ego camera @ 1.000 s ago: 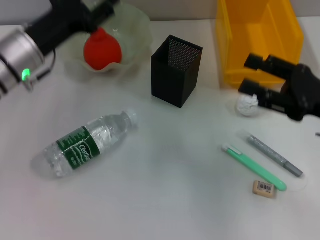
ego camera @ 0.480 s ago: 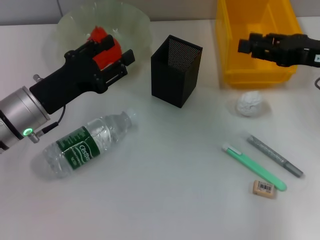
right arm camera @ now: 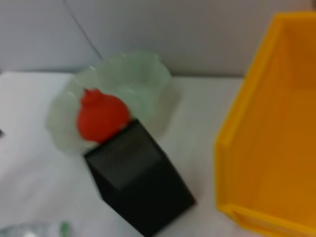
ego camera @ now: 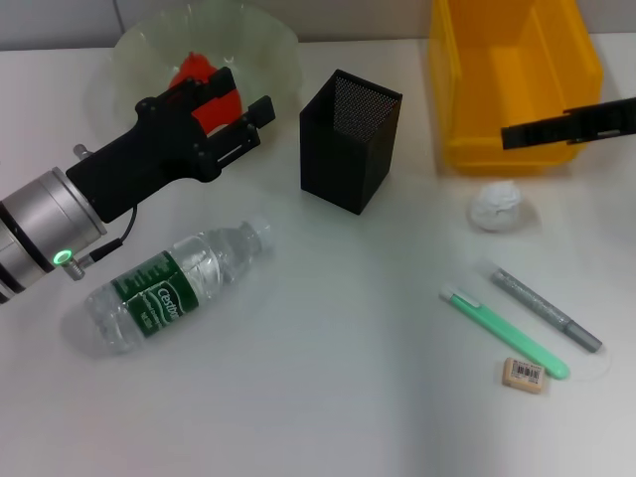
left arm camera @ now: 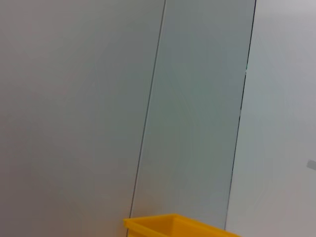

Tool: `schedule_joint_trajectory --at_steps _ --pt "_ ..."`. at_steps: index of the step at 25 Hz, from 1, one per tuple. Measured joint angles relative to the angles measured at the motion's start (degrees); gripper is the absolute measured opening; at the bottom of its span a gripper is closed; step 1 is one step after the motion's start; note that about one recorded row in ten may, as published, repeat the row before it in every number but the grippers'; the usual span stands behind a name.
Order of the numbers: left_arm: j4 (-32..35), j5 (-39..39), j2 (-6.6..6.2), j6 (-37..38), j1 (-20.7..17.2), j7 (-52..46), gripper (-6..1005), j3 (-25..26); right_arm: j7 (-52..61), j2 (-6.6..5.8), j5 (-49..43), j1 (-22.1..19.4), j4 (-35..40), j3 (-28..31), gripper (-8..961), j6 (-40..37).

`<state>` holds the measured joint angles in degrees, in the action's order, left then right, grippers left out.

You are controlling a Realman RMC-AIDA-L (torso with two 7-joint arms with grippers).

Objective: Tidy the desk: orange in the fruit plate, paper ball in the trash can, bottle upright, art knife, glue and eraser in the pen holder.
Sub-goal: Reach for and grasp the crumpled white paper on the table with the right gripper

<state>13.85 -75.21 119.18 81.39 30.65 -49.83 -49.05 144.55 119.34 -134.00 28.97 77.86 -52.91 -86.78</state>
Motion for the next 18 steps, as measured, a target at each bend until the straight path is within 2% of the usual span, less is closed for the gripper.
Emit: schedule_joint_trajectory --at_steps 7,12,18 --pt "-0.3 0.0 0.0 -1.7 0.7 0.0 653 0.1 3.3 -0.1 -8.0 1.5 -0.3 -0.3 692 -1.4" --pt "-0.3 0.0 -0.01 -2.9 1.1 0.0 653 0.0 3.6 -0.08 -12.2 3.3 -4.3 -3.9 698 1.3" --pt "-0.3 0.1 -0.01 -3.8 1.5 0.1 653 -0.1 5.9 -0.06 -13.0 4.8 -7.0 -7.5 706 5.2"
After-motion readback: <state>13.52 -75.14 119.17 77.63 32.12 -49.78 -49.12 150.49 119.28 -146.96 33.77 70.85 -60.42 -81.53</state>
